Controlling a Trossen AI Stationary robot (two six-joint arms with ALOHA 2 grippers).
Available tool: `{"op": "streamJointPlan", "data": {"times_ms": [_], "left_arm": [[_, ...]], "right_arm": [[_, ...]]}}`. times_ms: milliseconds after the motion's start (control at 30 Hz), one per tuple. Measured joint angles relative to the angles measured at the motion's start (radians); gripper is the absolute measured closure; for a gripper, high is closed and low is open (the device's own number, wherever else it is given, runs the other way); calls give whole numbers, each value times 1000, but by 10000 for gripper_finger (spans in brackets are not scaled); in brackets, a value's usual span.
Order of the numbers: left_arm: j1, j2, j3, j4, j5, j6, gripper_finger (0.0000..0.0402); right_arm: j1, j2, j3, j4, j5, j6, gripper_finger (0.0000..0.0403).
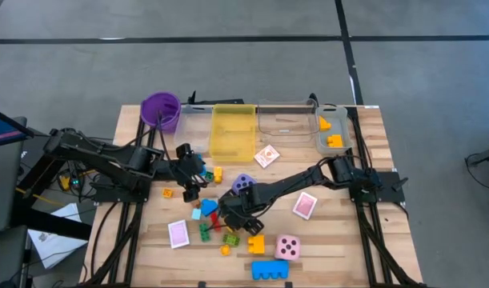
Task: Pick & Place Toys
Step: Put the large yellow game piece into the gray bin
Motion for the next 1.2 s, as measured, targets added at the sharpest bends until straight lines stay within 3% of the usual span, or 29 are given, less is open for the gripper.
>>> {"op": "streamJointPlan", "data": {"times_ms": [300,533,867,1200], "left_arm": [[0,0,0,-3,-6,2,82],[1,-17,0,-23,-31,54,82],[-1,-181,0,-23,-54,48,82],[-32,-346,0,94,118,42,82]], "right_arm": [[-1,-11,-2,60,0,71,151],[-13,-68,0,29,0,112,141],[-47,-235,0,-59,4,209,146],[-84,-325,0,-121,1,292,147]]}}
